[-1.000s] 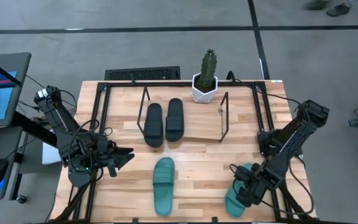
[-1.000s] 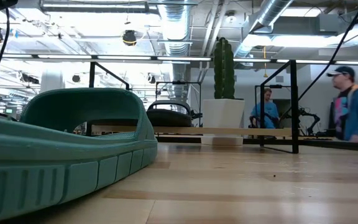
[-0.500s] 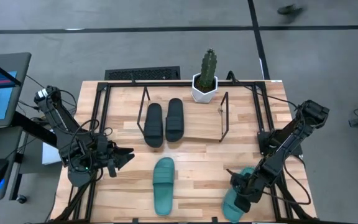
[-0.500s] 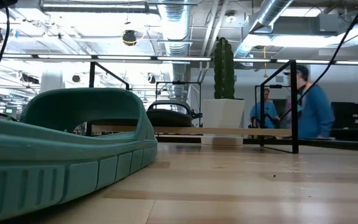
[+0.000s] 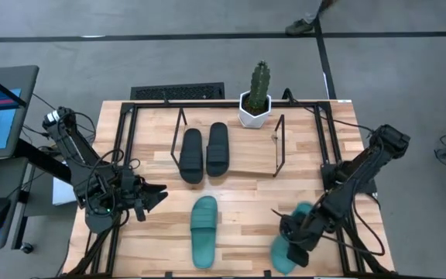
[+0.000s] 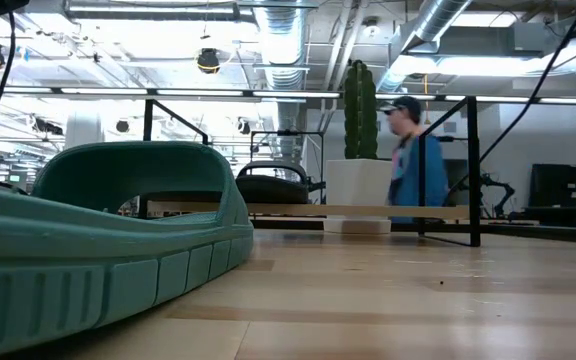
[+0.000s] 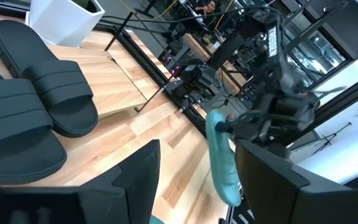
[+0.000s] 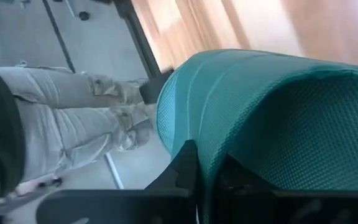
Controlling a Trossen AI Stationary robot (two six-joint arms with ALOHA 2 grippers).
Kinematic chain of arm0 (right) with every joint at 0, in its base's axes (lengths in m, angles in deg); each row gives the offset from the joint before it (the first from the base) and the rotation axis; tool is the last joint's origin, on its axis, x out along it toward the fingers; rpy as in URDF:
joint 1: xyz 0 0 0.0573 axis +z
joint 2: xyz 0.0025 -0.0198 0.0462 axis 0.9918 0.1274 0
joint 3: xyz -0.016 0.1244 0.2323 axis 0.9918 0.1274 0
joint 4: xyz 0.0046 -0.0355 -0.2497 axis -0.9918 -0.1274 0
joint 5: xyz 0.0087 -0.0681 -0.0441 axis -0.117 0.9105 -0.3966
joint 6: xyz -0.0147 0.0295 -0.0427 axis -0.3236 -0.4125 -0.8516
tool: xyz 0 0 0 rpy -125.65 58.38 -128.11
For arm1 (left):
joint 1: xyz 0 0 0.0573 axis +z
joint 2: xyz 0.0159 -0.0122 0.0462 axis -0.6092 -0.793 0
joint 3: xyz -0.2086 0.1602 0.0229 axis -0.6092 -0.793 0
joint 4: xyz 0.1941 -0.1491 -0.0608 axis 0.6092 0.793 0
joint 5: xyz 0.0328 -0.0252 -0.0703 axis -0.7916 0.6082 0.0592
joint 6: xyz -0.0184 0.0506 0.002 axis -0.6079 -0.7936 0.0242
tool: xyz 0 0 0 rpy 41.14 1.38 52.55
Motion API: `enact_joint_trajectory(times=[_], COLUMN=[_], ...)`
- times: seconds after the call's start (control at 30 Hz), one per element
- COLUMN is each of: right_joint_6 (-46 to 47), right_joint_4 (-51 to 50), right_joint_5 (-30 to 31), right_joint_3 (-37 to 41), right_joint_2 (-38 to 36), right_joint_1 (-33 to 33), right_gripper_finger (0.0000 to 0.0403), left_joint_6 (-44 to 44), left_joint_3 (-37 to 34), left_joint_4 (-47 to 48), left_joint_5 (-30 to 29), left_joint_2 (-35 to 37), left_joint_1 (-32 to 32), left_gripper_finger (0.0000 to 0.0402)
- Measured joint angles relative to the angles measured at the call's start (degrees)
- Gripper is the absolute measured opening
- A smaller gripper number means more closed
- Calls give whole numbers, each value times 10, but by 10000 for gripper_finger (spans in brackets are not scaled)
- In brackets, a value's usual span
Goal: Pick and place slides into the shelf
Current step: Put the right green slipper on the shelf
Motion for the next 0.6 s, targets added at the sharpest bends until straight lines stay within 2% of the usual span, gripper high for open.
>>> enact_joint_trajectory(times=[0.3,0.6], right_joint_6=[-219,-449], right_joint_4=[-297,-432], right_joint_5=[-19,-93], right_joint_3=[-218,-337], right_joint_2=[0,0], right_joint_1=[-115,-306], right_gripper_finger=[1,1], left_joint_6=[2,3], left_joint_3=[0,0], left_joint_4=[-1,0], left_joint_5=[-1,-21], left_joint_2=[0,0], left_joint_1=[0,0], left_gripper_finger=[198,199])
